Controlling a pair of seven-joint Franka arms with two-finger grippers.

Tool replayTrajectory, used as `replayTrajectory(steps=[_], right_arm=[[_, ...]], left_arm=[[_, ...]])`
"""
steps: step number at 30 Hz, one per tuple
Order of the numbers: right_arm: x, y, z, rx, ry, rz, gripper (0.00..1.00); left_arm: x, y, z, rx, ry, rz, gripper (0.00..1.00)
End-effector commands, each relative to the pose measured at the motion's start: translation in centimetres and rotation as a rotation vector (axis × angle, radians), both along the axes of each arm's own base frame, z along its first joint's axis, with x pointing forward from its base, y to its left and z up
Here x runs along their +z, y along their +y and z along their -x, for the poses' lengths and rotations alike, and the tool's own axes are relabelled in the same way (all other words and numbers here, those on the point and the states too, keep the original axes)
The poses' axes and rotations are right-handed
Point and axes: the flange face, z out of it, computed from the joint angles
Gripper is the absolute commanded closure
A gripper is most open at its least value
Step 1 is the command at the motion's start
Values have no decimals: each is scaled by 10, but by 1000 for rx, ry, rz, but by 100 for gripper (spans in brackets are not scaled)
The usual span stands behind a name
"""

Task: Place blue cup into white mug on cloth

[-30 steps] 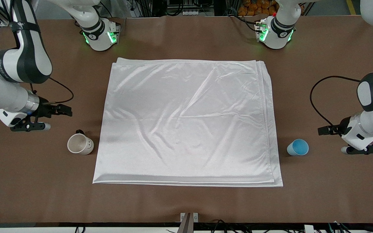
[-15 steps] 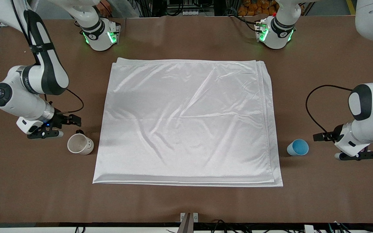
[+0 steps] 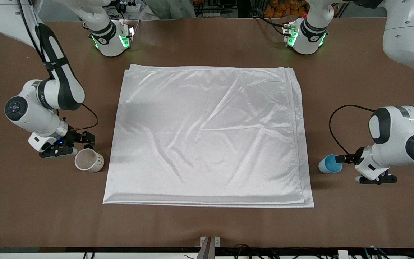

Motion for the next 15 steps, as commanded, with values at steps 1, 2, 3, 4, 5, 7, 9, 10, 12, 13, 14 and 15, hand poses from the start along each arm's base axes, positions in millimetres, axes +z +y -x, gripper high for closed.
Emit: replayTrajectory(steps=[1,2,3,4,5,7,9,10,12,13,14,15], right_arm=[[-14,-1,9,24,-26,12,2],[-16,-1,9,23,-33,12,2],[-18,-1,10,23,-36,13,2],[-22,0,10,26,-33,13,4],[-23,0,10,26,-33,13,6],[-24,0,10,27,-36,13,12],[-24,2,9,29,-39,13,18],[-23,2,9,31,-40,14,20],[-24,3,8,33,-42,15,27],[-23,3,8,38,-43,18,31],[-23,3,7,44,-46,23,33],[-25,3,7,49,-49,26,34]], left_arm=[[-9,-2,-8,-21,-21,-15,0],[-11,-2,-8,-21,-23,-14,0],[-14,-2,-8,-21,-21,-14,0],[-14,-2,-8,-22,-26,-14,0],[-15,-2,-9,-23,-27,-14,0],[-18,-3,-10,-24,-35,-13,0],[-19,-3,-12,-25,-52,-12,0],[-20,-3,-12,-25,-58,-12,0],[-21,-4,-14,-22,-75,-7,14],[-21,-5,-15,-21,-83,-3,30],[-20,-5,-16,-17,-89,0,50],[-20,-5,-16,-3,-90,0,70]])
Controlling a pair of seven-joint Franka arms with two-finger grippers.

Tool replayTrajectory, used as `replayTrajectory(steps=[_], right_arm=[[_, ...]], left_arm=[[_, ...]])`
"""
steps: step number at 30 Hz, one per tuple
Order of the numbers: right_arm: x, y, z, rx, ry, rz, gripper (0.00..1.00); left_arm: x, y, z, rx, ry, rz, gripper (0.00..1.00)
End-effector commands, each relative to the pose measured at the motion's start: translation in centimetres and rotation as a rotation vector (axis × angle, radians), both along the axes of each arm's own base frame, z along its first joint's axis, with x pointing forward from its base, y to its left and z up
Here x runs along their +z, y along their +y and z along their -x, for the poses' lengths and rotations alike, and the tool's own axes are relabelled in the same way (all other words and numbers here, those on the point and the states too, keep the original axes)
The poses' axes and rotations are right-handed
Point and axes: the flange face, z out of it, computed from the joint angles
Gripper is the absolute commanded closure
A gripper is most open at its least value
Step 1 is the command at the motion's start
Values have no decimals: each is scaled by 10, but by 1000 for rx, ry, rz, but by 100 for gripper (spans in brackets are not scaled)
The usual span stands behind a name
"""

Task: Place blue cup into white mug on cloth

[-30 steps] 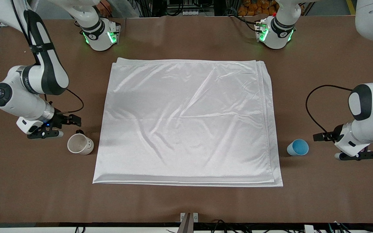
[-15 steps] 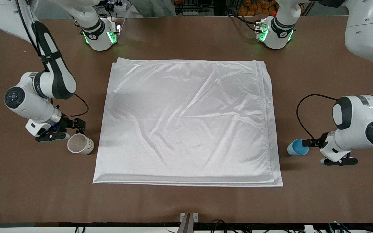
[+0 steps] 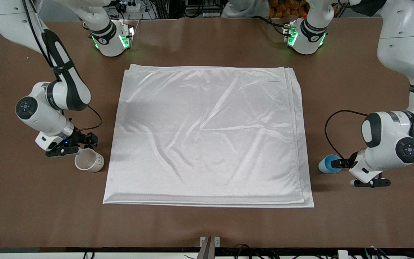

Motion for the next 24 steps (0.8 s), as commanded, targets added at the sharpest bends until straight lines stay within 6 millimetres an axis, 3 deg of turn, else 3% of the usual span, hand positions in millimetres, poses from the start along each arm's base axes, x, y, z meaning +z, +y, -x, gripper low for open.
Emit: replayTrajectory(steps=[1,2,11,22,24], right_arm=[[-2,2,-1,35,-24,19,35],[-2,2,-2,36,-32,20,35],[-7,2,-5,44,-43,25,52],[-4,2,-6,51,-52,29,98],[-1,2,-7,51,-56,30,100]], left_arm=[[1,-4,-7,11,-31,-1,90],[1,-7,-7,8,-32,0,100],[-1,-12,-7,9,-30,-1,100],[3,-12,-8,13,-35,0,100],[8,-10,-8,11,-43,-1,100]])
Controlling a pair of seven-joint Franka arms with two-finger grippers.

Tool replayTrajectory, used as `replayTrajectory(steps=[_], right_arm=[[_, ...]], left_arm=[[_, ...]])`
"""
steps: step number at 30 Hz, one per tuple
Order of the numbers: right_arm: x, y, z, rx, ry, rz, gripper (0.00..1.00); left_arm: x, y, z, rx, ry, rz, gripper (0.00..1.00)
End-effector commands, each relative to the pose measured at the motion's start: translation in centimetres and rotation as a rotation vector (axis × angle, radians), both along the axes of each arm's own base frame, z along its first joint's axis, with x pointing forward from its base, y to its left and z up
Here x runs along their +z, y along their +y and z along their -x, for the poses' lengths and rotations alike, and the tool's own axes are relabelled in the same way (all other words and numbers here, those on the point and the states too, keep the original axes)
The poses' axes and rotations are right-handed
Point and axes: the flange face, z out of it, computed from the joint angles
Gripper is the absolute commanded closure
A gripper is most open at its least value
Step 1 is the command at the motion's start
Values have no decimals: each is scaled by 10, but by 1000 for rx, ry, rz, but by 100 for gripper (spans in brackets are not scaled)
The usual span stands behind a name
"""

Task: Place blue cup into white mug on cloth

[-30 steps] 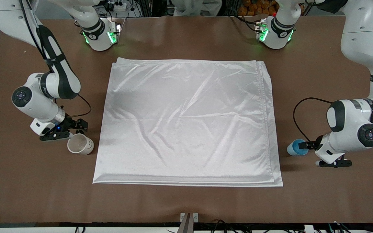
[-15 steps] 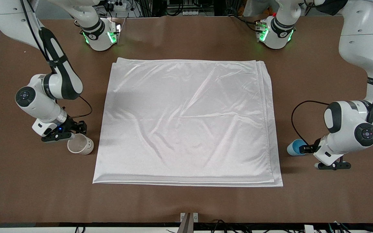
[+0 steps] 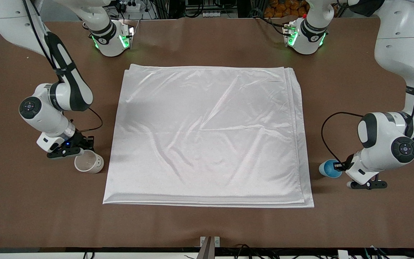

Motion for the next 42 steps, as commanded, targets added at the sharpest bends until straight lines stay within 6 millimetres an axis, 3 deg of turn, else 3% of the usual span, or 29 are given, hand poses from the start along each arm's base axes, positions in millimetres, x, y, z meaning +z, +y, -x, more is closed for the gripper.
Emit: replayTrajectory(steps=[1,8,18,23,32,42], right_arm=[[6,2,-3,20,-16,8,100],[25,9,-10,24,-45,6,100],[82,27,-37,3,21,0,100],[100,61,-42,-47,32,-24,100],[130,146,-43,-166,38,-64,100],[158,260,-25,-285,17,-108,100]], left_arm=[[6,6,-3,17,-17,-11,100],[34,5,-5,22,-48,-11,100],[65,3,-3,77,-29,32,100],[71,0,-4,111,-20,33,100],[80,-24,-5,148,-29,42,100],[89,-68,-2,212,-30,43,100]])
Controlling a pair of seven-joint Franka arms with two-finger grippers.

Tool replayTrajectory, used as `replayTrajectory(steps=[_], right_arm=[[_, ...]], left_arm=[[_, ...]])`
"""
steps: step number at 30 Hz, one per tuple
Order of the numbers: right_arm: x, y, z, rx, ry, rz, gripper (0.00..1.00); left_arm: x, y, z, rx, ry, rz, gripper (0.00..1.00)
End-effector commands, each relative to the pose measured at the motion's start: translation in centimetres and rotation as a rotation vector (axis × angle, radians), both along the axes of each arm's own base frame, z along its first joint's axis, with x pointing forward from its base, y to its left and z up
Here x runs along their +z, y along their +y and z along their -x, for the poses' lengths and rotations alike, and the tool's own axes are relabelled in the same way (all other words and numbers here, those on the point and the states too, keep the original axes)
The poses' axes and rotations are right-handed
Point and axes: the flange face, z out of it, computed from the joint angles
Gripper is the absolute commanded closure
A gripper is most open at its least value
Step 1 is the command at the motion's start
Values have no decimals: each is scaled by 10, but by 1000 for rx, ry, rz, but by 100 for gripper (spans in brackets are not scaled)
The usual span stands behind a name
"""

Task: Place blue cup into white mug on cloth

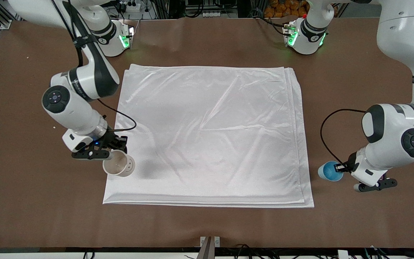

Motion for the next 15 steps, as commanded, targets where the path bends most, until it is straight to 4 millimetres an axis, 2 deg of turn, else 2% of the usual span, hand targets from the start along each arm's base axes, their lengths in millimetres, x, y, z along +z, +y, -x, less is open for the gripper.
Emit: replayTrajectory(steps=[1,9,15], right_arm=[[14,58,11,-69,-7,-9,100],[6,151,30,-134,-65,32,100],[-21,214,49,-126,-76,51,100]], left_arm=[[16,-28,6,54,12,14,100],[28,-74,12,143,3,18,100],[32,-110,19,196,-2,22,100]])
